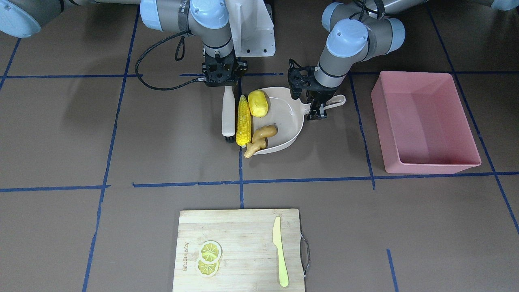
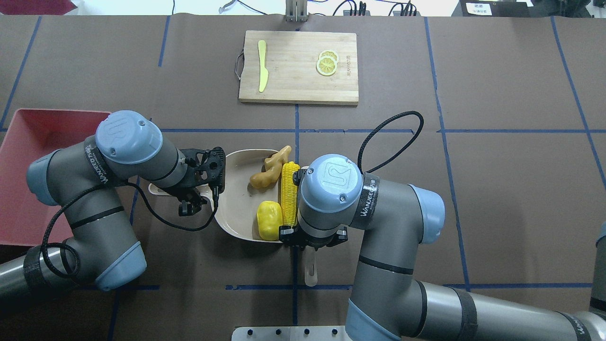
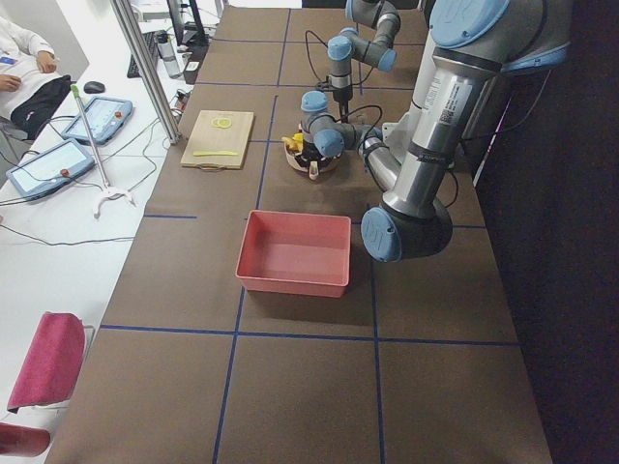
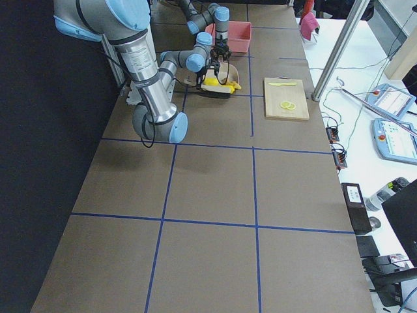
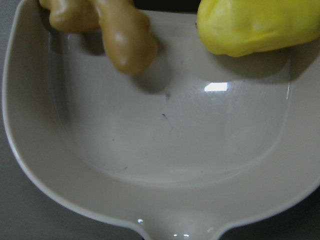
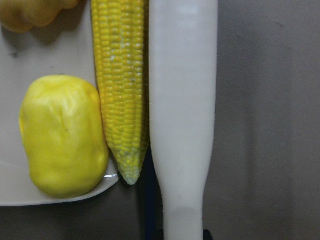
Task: Sweep and dump trash into bin
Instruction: 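Sweep the ginger, potato and corn into the dustpan with the brush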
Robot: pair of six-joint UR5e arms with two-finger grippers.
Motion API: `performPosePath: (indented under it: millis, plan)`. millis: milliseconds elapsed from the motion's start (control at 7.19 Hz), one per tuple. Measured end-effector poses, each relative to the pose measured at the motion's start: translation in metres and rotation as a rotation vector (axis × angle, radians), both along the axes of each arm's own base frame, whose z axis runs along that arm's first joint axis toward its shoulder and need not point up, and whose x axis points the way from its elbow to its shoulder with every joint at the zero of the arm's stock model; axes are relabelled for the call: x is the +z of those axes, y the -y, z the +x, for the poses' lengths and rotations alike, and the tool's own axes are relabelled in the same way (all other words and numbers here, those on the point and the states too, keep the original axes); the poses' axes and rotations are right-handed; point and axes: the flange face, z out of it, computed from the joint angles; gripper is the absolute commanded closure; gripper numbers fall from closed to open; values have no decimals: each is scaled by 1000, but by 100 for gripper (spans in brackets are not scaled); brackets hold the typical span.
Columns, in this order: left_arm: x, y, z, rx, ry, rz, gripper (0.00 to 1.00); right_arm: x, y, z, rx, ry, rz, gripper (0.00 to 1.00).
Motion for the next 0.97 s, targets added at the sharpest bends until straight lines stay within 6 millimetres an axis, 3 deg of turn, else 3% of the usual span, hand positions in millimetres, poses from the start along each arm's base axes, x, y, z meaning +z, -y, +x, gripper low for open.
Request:
performPosePath:
  millis: [417,973]
  plan:
    - [0,0,0,0,1,-1,97,-9,0,-31,0,20,19,100]
    - [0,0,0,-1,1,-1,97,-24,-2,-44,1,50,33,100]
